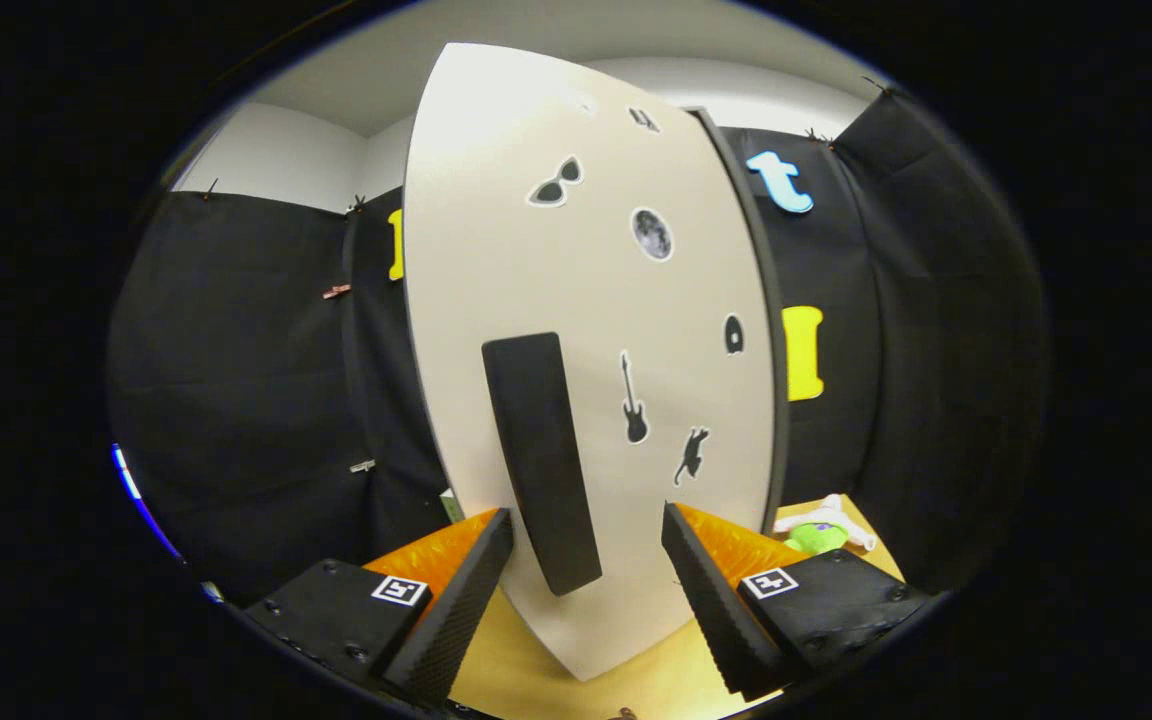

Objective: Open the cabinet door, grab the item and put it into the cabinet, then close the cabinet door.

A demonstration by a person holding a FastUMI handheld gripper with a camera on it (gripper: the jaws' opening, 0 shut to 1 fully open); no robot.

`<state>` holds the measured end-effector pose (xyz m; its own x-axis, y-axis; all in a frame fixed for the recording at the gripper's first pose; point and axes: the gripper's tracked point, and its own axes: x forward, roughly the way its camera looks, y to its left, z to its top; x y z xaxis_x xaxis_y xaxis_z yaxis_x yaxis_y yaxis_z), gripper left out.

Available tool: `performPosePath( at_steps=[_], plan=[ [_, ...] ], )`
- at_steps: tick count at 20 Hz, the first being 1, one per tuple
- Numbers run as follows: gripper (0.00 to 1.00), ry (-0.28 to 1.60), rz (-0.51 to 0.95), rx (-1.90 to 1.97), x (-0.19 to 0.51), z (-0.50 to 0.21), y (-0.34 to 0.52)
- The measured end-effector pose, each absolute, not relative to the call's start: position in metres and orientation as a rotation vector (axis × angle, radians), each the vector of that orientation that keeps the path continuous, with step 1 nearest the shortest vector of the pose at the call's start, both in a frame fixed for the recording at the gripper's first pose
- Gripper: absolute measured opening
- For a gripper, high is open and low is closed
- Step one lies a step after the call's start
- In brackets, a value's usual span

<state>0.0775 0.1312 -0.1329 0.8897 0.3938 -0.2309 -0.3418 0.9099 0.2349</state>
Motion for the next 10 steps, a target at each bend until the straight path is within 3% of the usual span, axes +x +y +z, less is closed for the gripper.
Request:
performPosePath(
  at_steps=[10],
  plan=[
    [0.98, 0.195, 0.412, 0.234, 0.082, -0.102, 0.169]
  ],
)
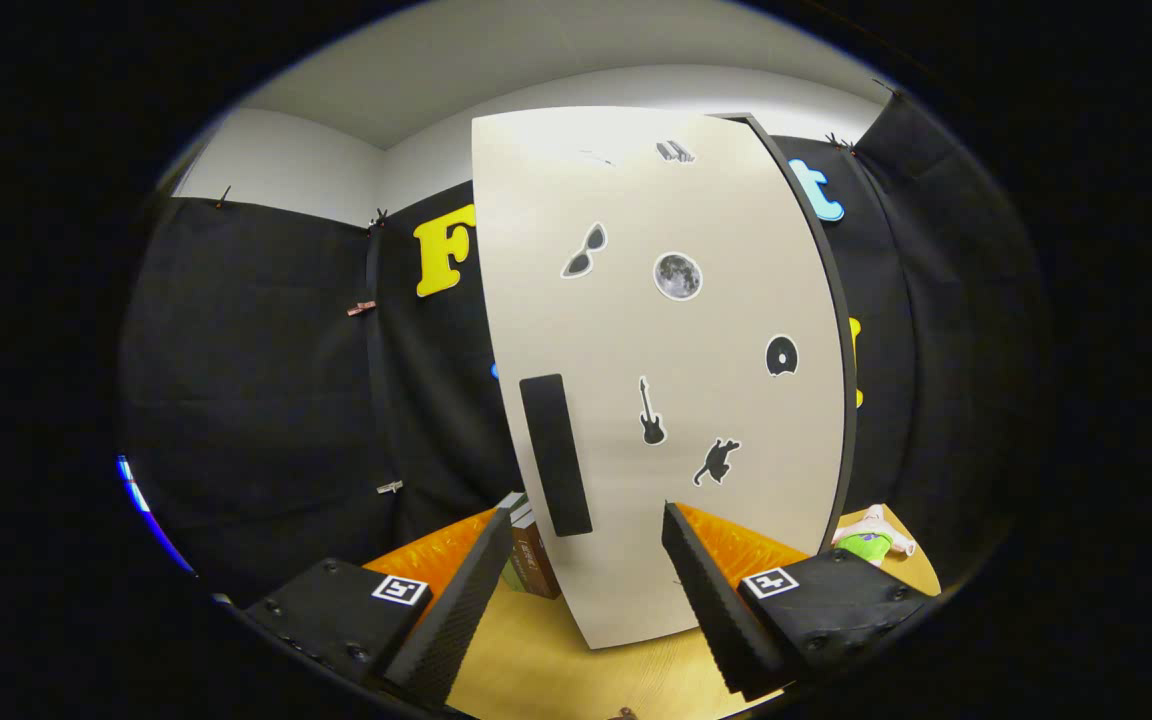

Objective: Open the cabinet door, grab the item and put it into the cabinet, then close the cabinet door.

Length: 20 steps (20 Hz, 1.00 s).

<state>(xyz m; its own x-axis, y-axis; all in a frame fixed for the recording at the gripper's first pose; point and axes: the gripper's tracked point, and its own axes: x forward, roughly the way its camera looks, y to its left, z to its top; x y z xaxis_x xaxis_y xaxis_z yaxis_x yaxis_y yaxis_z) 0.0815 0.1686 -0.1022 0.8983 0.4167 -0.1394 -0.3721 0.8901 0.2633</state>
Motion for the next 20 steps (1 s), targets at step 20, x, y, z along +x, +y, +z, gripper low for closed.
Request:
performPosePath(
  at_steps=[20],
  plan=[
    [0.97, 0.132, 0.331, 0.086, 0.085, -0.065, 0.132]
  ],
)
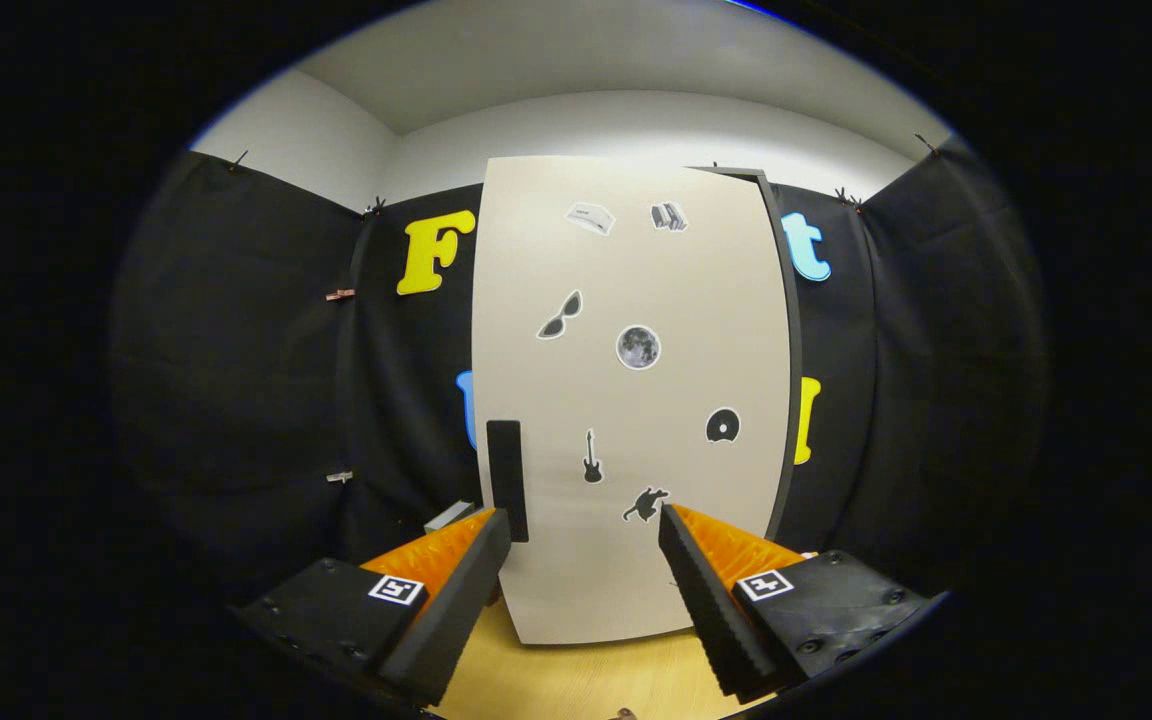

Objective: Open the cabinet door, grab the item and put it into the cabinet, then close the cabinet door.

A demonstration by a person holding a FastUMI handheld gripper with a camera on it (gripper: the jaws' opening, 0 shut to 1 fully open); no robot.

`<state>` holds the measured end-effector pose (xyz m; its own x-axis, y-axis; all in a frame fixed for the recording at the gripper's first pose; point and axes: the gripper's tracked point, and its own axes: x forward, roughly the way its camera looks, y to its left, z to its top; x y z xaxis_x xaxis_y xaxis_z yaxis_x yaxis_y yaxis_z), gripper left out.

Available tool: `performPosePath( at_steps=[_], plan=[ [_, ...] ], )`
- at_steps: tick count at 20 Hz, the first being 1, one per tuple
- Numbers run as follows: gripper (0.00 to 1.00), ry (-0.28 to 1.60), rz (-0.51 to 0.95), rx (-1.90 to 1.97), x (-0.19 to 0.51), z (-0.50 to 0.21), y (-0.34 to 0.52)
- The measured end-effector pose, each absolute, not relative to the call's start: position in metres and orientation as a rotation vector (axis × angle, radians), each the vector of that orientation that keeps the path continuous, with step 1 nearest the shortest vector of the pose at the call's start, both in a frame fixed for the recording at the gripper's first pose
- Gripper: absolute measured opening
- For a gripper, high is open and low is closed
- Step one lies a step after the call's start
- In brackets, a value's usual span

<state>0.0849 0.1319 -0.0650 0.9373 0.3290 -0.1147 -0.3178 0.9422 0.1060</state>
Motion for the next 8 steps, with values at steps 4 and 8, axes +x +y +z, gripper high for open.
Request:
performPosePath(
  at_steps=[4, 8],
  plan=[
    [0.97, 0.09, 0.337, 0.098, 0.079, -0.0529, 0.1296],
    [0.97, 0.086, 0.317, 0.107, 0.0774, -0.0512, 0.1221]
  ],
)
